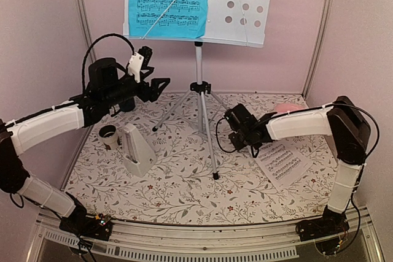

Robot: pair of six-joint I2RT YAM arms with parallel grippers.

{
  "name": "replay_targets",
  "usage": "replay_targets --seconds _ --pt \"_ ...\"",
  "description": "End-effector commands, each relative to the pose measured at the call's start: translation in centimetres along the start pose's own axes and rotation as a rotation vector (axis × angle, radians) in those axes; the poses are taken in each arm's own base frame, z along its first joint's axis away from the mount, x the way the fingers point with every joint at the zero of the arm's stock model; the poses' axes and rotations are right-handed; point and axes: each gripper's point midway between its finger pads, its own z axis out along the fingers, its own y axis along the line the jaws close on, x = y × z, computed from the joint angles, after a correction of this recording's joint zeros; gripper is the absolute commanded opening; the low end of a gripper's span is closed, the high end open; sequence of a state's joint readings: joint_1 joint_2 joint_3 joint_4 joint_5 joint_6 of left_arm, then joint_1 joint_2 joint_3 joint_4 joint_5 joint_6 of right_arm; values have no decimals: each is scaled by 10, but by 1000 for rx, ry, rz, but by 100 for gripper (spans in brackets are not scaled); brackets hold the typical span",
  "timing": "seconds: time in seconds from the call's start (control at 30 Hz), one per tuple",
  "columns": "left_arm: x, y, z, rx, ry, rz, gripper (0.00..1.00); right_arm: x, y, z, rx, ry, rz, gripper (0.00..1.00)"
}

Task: Set up the instrument practice props

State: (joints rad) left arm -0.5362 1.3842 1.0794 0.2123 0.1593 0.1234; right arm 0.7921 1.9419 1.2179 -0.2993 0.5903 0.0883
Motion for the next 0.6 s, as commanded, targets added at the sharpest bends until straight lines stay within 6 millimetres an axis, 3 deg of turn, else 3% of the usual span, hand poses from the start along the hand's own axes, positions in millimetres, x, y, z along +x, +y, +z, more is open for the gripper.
replay_targets --seconds 0.0,0.13,0.23,0.47,0.57 --pt "-12 -14 -12 31 -44 24 82 -34 0 -47 -175 -129 57 0" --pt "-15 -32 -25 105 -67 50 82 -53 -2 -95 -326 -229 52 0" --pt "-14 -56 -35 207 -78 84 81 -63 -5 -136 -439 -310 25 0" --pt "4 -141 -51 510 -54 180 83 -72 -12 -242 -720 -506 -29 0" --pt "14 -174 -53 642 -33 196 84 -69 -10 -278 -812 -572 -66 0"
